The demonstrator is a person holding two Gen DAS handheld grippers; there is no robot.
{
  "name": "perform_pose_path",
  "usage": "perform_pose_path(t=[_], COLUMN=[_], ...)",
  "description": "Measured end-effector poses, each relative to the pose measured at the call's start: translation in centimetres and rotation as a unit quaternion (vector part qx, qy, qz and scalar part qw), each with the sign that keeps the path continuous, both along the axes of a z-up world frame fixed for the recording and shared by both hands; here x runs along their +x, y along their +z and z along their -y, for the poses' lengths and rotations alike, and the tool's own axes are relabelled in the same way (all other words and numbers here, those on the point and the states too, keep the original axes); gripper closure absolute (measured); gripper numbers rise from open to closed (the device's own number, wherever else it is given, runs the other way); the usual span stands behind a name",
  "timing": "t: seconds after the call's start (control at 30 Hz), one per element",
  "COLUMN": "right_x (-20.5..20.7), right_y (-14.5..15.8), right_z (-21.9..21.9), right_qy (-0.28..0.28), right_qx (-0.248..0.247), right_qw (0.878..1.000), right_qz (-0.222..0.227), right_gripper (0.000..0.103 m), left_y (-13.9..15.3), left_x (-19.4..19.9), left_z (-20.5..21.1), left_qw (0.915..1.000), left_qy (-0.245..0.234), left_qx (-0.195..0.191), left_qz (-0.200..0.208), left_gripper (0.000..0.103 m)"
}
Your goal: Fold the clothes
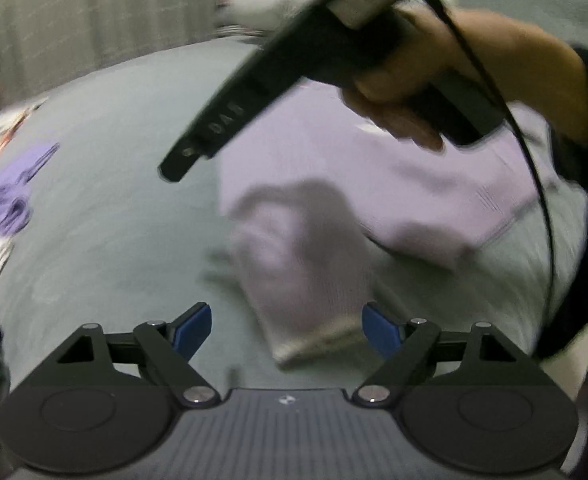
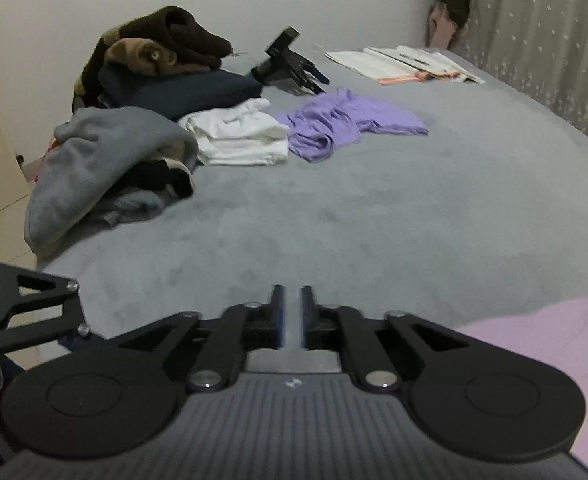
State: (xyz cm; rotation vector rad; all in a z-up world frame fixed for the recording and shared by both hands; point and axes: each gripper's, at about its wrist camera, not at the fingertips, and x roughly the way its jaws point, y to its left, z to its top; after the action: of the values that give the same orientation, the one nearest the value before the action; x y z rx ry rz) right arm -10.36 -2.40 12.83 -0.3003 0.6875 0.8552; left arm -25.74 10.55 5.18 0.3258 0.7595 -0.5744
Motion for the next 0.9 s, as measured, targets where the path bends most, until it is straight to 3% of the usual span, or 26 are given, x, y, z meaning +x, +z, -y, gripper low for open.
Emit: perform_pose_path(t=[0.07, 0.13, 0.2, 0.3, 0.5, 0.6, 0.7, 0.9], right_x=[-0.9, -1.7, -2.3, -3.0, -3.8, -3.7, -3.9, -4.3], right_y=[-0.2, -1.0, -1.8, -2.9, -3.8, -4.2, -4.4, -4.9], right_z=[2.8, 5.4, 7.5, 9.4, 11.0, 11.3, 11.3, 11.3], right_qy=[-0.02, -0.042, -0.059, -0.077, -0.084, -0.09, -0.09, -0.089], right_qx=[0.018, 0.035, 0.044, 0.056, 0.073, 0.078, 0.08, 0.076], right_qw=[1.0, 0.998, 0.997, 0.995, 0.993, 0.991, 0.991, 0.991], right_qz=[-0.005, -0.015, -0.024, -0.038, -0.048, -0.053, -0.057, -0.059], right_gripper=[0.062, 0.061, 0.061, 0.061, 0.059, 0.058, 0.058, 0.053], left_y=[-0.5, -1.4, -1.7, -1.3, -2.1, -2.8, -2.6, -2.1], left_x=[-0.9, -0.4, 0.2, 0.3, -1.4, -1.2, -0.4, 0.3], left_z=[0.8, 1.5, 1.3, 0.8, 2.1, 2.4, 1.7, 0.7], left_qw=[0.9993, 0.9963, 0.9937, 0.9931, 0.9927, 0.9902, 0.9903, 0.9932], left_qy=[-0.023, 0.001, 0.026, 0.054, -0.007, 0.001, 0.031, 0.027], left_qx=[0.029, 0.085, 0.107, 0.1, 0.116, 0.135, 0.131, 0.107], left_qz=[0.005, 0.013, 0.02, 0.03, 0.032, 0.035, 0.036, 0.036], left_gripper=[0.02, 0.02, 0.02, 0.02, 0.02, 0.02, 0.02, 0.02])
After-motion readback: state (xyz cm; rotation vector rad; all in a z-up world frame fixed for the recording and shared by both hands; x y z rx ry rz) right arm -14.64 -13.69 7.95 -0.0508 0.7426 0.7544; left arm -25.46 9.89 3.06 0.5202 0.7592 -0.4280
